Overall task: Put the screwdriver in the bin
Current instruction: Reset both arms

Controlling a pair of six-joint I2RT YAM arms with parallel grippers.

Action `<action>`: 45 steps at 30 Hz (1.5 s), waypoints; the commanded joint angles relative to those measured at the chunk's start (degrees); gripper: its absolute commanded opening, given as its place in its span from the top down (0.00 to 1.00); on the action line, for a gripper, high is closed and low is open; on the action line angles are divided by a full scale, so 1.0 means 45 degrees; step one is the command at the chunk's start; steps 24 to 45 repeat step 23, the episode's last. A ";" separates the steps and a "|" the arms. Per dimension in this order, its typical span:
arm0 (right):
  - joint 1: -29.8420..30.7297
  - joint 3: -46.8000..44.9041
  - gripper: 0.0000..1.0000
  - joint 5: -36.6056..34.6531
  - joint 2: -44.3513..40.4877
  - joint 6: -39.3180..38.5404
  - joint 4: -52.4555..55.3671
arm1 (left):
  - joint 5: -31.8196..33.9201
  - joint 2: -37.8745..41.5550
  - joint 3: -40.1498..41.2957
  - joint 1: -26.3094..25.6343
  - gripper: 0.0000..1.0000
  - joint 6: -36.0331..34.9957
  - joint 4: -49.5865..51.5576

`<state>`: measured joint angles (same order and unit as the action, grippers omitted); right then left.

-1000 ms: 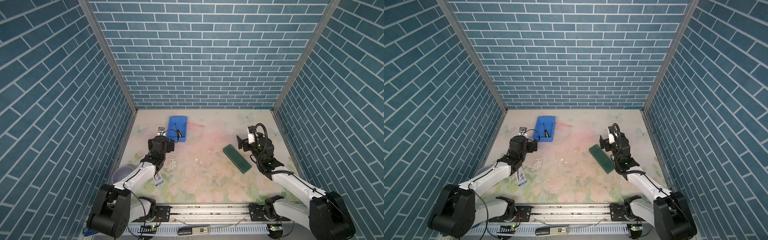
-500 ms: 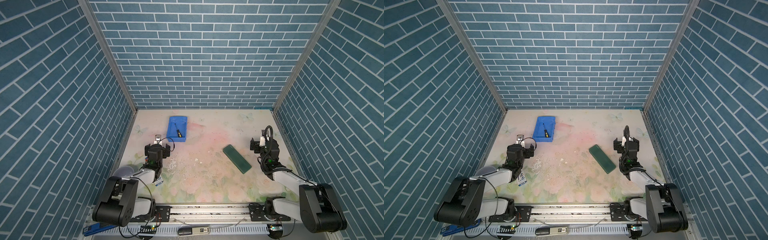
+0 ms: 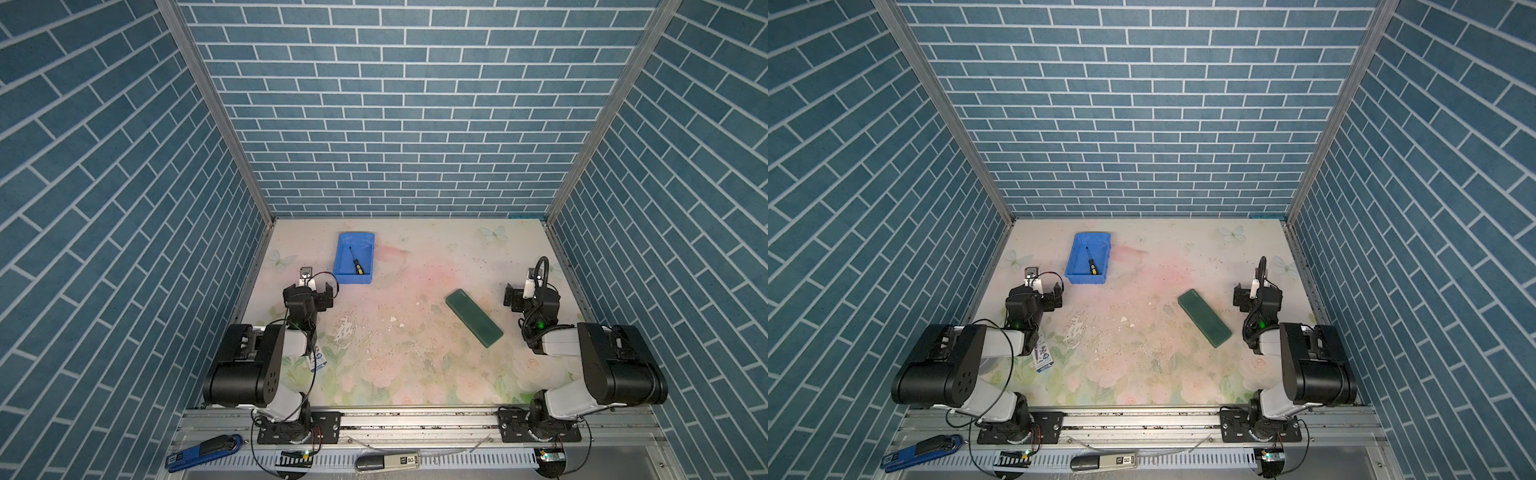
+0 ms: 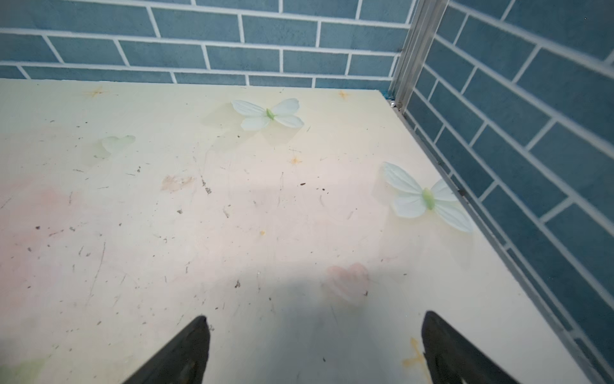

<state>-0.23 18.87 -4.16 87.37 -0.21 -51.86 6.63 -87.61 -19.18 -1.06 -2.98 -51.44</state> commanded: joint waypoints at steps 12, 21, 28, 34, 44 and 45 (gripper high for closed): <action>-0.0632 0.1002 0.01 0.1085 0.0186 0.0691 0.0869 | -0.0547 0.0006 -0.0260 0.0197 0.00 0.0270 -0.0348; -0.0634 0.1001 0.01 0.1078 0.0176 0.0698 0.0898 | -0.0249 -0.0042 -0.0430 0.0023 0.00 0.0122 -0.0098; -0.0633 0.1006 0.01 0.1072 0.0177 0.0691 0.0898 | -0.0226 -0.0035 -0.0458 0.0001 0.00 0.0116 -0.0056; -0.0633 0.1006 0.01 0.1072 0.0177 0.0691 0.0898 | -0.0226 -0.0035 -0.0458 0.0001 0.00 0.0116 -0.0056; -0.0633 0.1006 0.01 0.1072 0.0177 0.0691 0.0898 | -0.0226 -0.0035 -0.0458 0.0001 0.00 0.0116 -0.0056; -0.0633 0.1006 0.01 0.1072 0.0177 0.0691 0.0898 | -0.0226 -0.0035 -0.0458 0.0001 0.00 0.0116 -0.0056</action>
